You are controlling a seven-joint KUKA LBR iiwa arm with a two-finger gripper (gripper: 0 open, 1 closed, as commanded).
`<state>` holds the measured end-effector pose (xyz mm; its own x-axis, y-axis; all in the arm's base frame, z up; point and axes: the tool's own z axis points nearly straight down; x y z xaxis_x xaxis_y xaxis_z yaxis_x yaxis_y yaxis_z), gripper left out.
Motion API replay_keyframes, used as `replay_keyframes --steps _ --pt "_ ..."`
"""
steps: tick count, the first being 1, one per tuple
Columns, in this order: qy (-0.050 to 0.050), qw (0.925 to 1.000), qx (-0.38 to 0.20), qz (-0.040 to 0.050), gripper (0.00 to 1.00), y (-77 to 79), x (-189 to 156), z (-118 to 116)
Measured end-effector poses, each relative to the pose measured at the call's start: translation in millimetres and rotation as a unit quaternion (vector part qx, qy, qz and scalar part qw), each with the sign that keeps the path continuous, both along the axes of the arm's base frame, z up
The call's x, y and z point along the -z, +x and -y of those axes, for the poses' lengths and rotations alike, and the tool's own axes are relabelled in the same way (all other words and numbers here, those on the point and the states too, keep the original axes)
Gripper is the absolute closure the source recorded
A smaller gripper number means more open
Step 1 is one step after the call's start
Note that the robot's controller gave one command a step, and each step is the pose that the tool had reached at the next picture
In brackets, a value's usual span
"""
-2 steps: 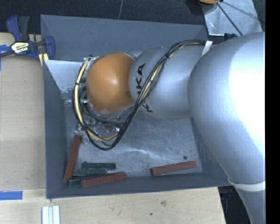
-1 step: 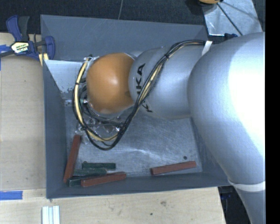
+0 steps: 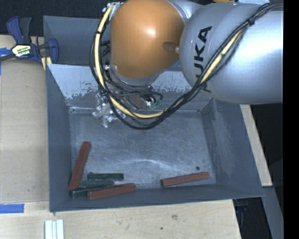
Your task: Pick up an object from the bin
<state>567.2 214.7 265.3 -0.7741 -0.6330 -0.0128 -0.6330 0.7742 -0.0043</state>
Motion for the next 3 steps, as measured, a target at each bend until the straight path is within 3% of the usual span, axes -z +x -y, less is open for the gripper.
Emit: replay_keyframes --steps 1,2,3 --pt "-0.001 1.0000 0.000 -0.0047 1.00 -1.4 5 1" --pt "-0.002 0.9996 0.027 -0.0065 0.00 15.1 98 -16" --pt "-0.001 0.9996 0.028 -0.0049 0.00 16.2 97 -16"
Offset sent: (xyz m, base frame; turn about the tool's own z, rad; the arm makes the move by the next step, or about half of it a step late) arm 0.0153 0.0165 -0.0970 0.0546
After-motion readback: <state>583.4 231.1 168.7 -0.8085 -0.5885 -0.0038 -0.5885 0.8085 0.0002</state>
